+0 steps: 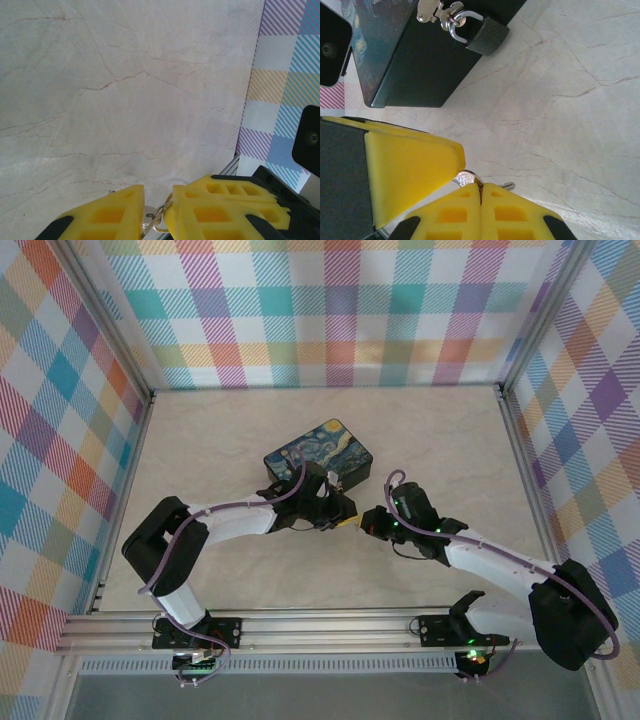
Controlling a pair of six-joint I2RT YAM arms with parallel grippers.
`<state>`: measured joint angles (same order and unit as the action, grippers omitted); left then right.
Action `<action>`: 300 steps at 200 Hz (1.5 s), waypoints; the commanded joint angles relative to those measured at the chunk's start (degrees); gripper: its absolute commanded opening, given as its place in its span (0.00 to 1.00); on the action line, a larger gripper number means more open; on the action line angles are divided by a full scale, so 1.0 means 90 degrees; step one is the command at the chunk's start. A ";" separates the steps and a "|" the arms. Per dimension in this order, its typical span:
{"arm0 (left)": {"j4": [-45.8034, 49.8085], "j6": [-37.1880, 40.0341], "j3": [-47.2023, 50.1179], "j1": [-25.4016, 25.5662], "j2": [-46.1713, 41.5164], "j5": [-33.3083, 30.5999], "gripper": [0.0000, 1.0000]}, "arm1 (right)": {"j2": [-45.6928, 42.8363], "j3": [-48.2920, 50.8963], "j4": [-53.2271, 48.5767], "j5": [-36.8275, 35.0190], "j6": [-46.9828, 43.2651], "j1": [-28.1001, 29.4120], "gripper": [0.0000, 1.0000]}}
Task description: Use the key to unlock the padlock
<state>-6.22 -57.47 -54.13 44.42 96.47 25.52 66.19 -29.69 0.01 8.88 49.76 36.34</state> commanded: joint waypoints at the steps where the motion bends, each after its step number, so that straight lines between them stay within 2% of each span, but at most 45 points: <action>1: -0.0129 -0.0030 0.0076 -0.0057 -0.0211 0.0084 0.20 | 0.0028 0.0077 0.0223 0.0155 0.0134 -0.0033 0.01; 49: -0.0103 -0.0002 0.0084 -0.0058 -0.0176 0.0057 0.12 | 0.0084 0.0050 0.0219 0.0282 0.0118 -0.0044 0.02; 88: 0.0220 0.0301 0.0028 -0.0078 -0.0231 -0.0070 0.00 | 0.0042 -0.0036 -0.0071 0.0285 -0.0032 -0.0073 0.13; 121: 0.0600 0.0887 -0.0092 -0.0259 -0.0357 0.0050 0.00 | -0.0284 -0.0030 -0.0602 0.0299 -0.0471 -0.0249 0.32; 126: 0.0626 0.0999 -0.0125 -0.0274 -0.0374 0.0120 0.00 | -0.0349 -0.0039 -0.0706 0.0318 -0.0559 -0.0288 0.38; 147: 0.0730 0.1488 -0.0284 -0.0332 -0.0434 0.0422 0.00 | -0.0653 -0.0032 -0.0820 0.0664 -0.0913 -0.0521 0.57; 165: 0.0694 0.1795 -0.0388 -0.0339 -0.0464 0.0693 0.00 | -0.0844 -0.0011 -0.0539 0.1181 -0.1096 -0.0734 0.63; 181: 0.0589 0.1912 -0.0466 -0.0380 -0.0464 0.0959 0.00 | -0.0861 0.0026 -0.0034 0.1784 -0.1107 -0.0946 0.61; 216: 0.0313 0.1819 -0.0611 -0.0639 -0.0407 0.1374 0.00 | -0.0538 0.0091 0.1068 0.2782 -0.0743 -0.1444 0.49; 236: 0.0000 0.1643 -0.0643 -0.0805 -0.0382 0.1645 0.00 | -0.0362 0.0064 0.1368 0.2892 -0.0691 -0.1556 0.47; 263: 0.0085 0.1748 -0.0828 -0.0850 -0.0376 0.1949 0.00 | -0.0177 -0.0024 0.1639 0.2922 -0.0871 -0.1635 0.47; 300: 0.0199 0.1822 -0.0910 -0.0910 -0.0435 0.2028 0.00 | 0.0184 -0.0193 0.2156 0.3261 -0.0971 -0.1655 0.45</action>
<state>-3.62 -42.30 -60.69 36.88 94.11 41.10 66.13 -29.67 13.26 34.20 42.39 21.76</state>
